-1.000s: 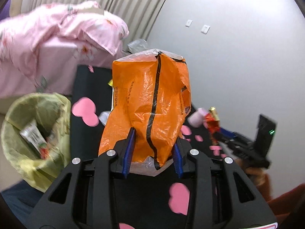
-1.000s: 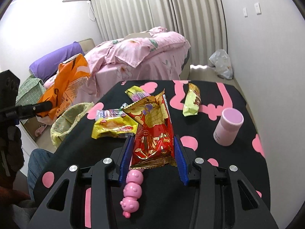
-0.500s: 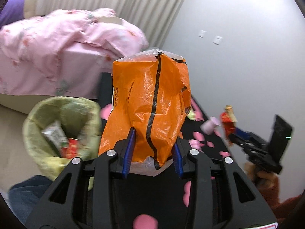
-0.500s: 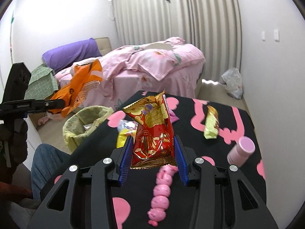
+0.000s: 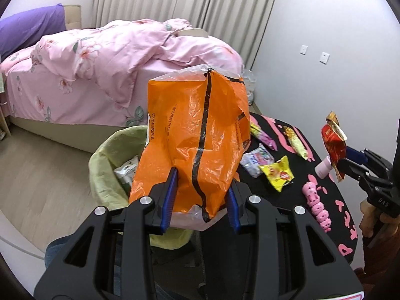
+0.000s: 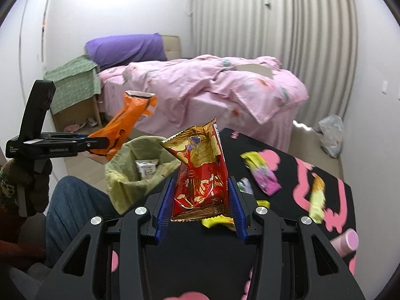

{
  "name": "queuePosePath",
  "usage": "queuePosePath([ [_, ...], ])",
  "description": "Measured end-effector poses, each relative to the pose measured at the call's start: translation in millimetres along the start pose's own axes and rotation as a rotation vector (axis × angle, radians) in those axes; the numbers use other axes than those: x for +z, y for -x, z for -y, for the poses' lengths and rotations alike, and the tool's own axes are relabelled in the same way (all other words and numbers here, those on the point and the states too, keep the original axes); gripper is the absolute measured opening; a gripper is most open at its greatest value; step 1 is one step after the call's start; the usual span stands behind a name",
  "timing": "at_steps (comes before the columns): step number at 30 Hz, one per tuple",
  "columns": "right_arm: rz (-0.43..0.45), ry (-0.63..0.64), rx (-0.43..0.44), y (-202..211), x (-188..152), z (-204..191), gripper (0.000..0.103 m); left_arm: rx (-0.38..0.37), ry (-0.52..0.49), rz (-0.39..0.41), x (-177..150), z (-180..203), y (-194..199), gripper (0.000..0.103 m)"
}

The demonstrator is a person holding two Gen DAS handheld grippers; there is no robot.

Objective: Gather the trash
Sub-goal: 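Carry the orange bag and red-gold wrapper over the yellow trash bag and open both tools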

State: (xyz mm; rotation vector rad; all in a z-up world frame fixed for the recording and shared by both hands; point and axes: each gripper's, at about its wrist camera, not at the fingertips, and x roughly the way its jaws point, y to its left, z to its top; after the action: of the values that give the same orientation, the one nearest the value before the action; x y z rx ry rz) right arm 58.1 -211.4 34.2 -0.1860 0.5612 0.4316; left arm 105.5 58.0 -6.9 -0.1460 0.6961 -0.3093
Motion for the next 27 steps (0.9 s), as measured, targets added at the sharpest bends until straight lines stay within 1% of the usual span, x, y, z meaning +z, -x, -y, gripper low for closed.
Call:
queuePosePath([
  [7,-0.031,0.047,0.069,-35,24,-21,0.041,0.011,0.076,-0.008,-4,-33,-9,0.034],
  [11,-0.036,0.053,0.111,-54,41,-22,0.041,0.005,0.106,-0.043,-8,-47,-26,0.034],
  [14,-0.05,0.068,0.176,-77,61,-24,0.041,0.015,0.073,-0.08,-10,-46,-48,0.034],
  [15,-0.067,0.093,0.212,-94,71,-27,0.041,0.021,0.059,-0.094,-10,-45,-55,0.034],
  [16,-0.073,0.109,0.229,-105,78,-30,0.041,0.032,0.038,-0.109,-10,-43,-63,0.034],
  [18,-0.076,0.112,0.264,-128,92,-32,0.041,0.076,-0.023,-0.146,-13,-39,-83,0.034],
  [20,-0.086,0.078,0.339,-153,106,-34,0.041,0.11,-0.07,-0.178,-17,-36,-98,0.034],
  [22,-0.127,0.024,0.456,-193,117,-39,0.041,0.116,-0.091,-0.202,-21,-36,-109,0.034],
  [23,-0.149,0.014,0.484,-206,120,-42,0.041,0.12,-0.096,-0.21,-24,-38,-113,0.034],
  [24,-0.193,0.002,0.516,-229,120,-47,0.041,0.128,-0.092,-0.21,-25,-40,-114,0.034],
  [25,-0.25,0.002,0.526,-252,117,-52,0.041,0.137,-0.083,-0.212,-25,-44,-115,0.034],
  [26,-0.28,0.005,0.52,-263,114,-55,0.041,0.154,-0.062,-0.209,-25,-50,-115,0.034],
  [27,-0.34,0.014,0.5,-282,107,-59,0.041,0.171,-0.033,-0.2,-24,-59,-114,0.034],
])
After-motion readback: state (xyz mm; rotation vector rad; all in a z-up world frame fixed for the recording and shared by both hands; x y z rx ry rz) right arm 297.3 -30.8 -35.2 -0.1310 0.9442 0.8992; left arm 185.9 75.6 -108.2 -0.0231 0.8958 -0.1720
